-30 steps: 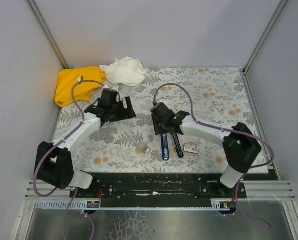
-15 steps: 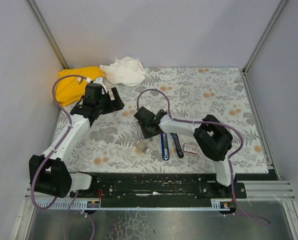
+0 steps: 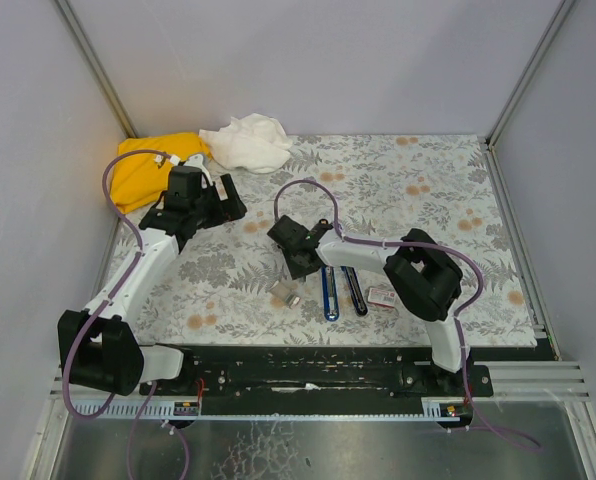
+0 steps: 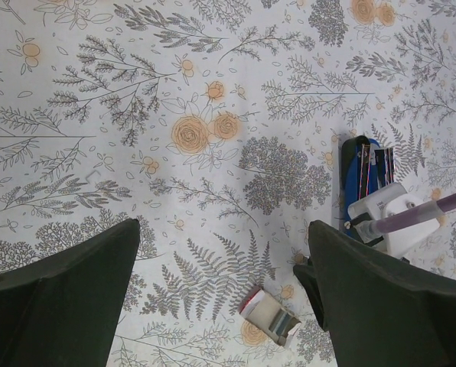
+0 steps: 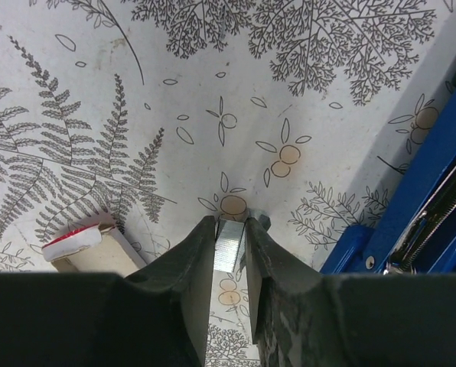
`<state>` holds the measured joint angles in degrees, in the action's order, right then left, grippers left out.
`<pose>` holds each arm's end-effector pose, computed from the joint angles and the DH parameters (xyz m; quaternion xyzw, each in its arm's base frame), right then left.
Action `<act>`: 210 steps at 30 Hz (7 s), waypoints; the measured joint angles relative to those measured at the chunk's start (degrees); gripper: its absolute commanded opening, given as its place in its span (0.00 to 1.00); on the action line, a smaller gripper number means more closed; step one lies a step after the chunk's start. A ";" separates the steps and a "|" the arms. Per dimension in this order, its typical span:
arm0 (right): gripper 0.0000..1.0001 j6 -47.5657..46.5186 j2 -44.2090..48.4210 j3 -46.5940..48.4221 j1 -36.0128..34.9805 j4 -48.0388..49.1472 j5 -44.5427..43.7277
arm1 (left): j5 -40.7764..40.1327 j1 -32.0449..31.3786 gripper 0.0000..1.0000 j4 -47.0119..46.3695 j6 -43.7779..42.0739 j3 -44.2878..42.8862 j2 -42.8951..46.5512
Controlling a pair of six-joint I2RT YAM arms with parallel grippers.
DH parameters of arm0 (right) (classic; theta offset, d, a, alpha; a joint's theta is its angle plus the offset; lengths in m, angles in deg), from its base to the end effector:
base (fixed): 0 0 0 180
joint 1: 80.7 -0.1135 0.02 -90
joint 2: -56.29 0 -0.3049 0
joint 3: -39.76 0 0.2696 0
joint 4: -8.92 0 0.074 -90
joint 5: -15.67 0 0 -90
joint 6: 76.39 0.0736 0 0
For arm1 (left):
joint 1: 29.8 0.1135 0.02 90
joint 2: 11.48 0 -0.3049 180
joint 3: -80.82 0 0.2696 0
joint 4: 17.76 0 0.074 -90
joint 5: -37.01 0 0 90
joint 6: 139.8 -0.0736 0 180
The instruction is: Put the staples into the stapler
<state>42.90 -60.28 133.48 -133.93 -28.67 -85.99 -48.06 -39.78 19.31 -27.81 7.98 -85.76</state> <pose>0.2974 0.3731 0.1544 -0.1742 0.9464 0.0935 0.2556 0.3162 -0.0621 0.3085 -0.0756 0.8969 -0.1567 0.4065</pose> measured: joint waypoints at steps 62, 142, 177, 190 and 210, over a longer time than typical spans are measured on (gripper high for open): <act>0.19 14.34 25.46 -26.16 -0.39 6.03 -6.97 | 3.69 0.39 0.92 -0.20 0.70 1.88 0.59; 0.29 10.60 -0.48 0.44 0.02 -1.09 -5.35 | 4.79 1.46 0.93 -0.24 1.36 3.26 1.84; 0.19 19.89 43.93 -26.53 12.04 38.05 33.68 | 42.88 -6.93 0.68 -42.23 35.50 29.59 22.93; 0.18 28.11 45.31 -29.90 12.04 51.76 43.25 | 41.42 -13.49 0.44 -54.25 44.24 27.02 22.25; 0.31 31.98 46.38 -31.69 12.04 57.37 45.77 | 39.54 -15.80 0.08 -58.01 47.71 26.95 21.42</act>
<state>74.88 -13.90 101.79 -121.89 28.71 -40.22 -8.52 -55.58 -38.70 19.91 34.93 -64.34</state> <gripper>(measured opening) 0.222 0.156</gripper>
